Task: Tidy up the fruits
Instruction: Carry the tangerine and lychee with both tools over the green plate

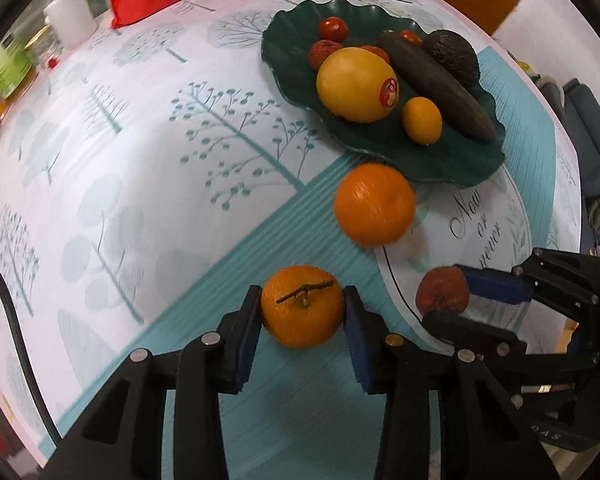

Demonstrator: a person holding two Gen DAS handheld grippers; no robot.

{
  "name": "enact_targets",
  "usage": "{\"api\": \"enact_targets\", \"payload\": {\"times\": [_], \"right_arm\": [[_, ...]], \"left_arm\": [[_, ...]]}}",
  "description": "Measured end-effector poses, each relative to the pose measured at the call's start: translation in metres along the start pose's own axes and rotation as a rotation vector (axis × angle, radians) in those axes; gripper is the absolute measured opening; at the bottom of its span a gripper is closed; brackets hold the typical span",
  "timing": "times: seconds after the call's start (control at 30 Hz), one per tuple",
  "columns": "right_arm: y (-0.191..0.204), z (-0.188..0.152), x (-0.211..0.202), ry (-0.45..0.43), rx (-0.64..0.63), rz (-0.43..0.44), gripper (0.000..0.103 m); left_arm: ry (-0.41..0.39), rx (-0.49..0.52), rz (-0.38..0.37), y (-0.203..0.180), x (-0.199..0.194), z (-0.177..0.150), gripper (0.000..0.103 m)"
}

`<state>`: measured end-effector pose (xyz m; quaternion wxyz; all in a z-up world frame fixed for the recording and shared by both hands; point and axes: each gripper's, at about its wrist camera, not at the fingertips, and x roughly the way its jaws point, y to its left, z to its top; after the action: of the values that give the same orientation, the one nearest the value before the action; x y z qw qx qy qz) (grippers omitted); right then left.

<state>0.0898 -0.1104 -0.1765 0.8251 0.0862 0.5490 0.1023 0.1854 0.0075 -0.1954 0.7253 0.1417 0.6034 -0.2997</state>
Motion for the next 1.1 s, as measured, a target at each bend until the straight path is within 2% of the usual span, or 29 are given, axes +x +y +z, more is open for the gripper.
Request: {"api": "enact_targets", "payload": {"times": [0.17, 0.33, 0.53, 0.77, 0.83, 0.93, 1.1], "right_arm": [[0.000, -0.006, -0.020, -0.038, -0.011, 0.015, 0.030], [-0.003, -0.009, -0.047, -0.080, -0.022, 0.016, 0.030], [-0.012, 0.001, -0.088, -0.129, -0.022, -0.063, 0.030], [-0.019, 0.034, -0.153, -0.246, -0.028, -0.132, 0.030], [-0.019, 0.050, -0.176, -0.290, -0.028, -0.163, 0.030], [-0.018, 0.068, -0.203, -0.348, -0.029, -0.166, 0.030], [-0.021, 0.096, -0.230, -0.398, -0.039, -0.219, 0.030]], "left_arm": [[-0.025, -0.016, 0.024, -0.015, -0.023, -0.015, 0.038], [-0.064, -0.049, 0.041, -0.029, -0.052, -0.014, 0.038], [-0.127, -0.075, 0.053, -0.056, -0.091, 0.000, 0.038], [-0.259, -0.067, 0.088, -0.083, -0.141, 0.046, 0.038], [-0.292, -0.078, 0.101, -0.084, -0.156, 0.059, 0.038], [-0.346, -0.101, 0.122, -0.082, -0.177, 0.081, 0.038], [-0.380, -0.140, 0.171, -0.076, -0.188, 0.111, 0.038]]}}
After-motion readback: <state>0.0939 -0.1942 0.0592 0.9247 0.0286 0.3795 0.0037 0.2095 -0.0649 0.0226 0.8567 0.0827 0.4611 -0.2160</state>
